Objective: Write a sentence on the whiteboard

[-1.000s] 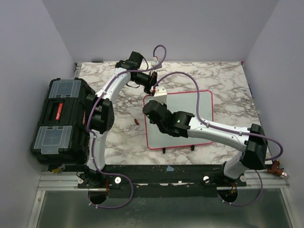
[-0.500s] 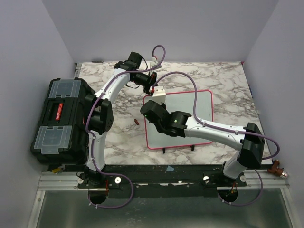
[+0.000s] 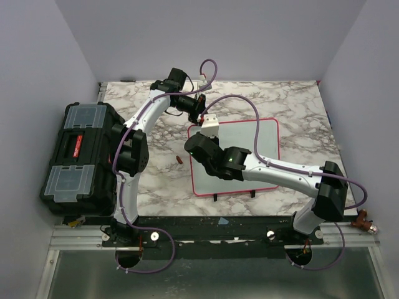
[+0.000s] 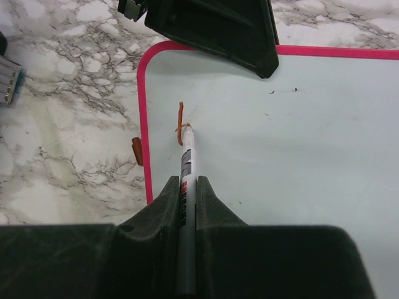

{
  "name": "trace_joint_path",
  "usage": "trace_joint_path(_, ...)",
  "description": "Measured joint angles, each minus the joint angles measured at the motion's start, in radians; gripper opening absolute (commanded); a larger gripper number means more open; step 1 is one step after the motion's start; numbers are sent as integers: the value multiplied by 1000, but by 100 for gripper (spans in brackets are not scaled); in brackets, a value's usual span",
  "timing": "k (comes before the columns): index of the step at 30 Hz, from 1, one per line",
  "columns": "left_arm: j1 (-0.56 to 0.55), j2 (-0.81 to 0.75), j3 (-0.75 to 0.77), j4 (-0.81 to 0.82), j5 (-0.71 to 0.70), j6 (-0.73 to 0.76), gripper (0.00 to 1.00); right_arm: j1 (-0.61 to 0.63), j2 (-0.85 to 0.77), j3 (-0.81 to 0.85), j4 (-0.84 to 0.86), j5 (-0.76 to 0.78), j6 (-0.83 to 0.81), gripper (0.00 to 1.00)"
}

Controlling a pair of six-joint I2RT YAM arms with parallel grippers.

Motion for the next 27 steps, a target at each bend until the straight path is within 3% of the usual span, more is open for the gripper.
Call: trace_joint_path(27, 0, 0, -1, 1, 0, 0, 0, -6, -74, -3, -19, 21, 14, 1)
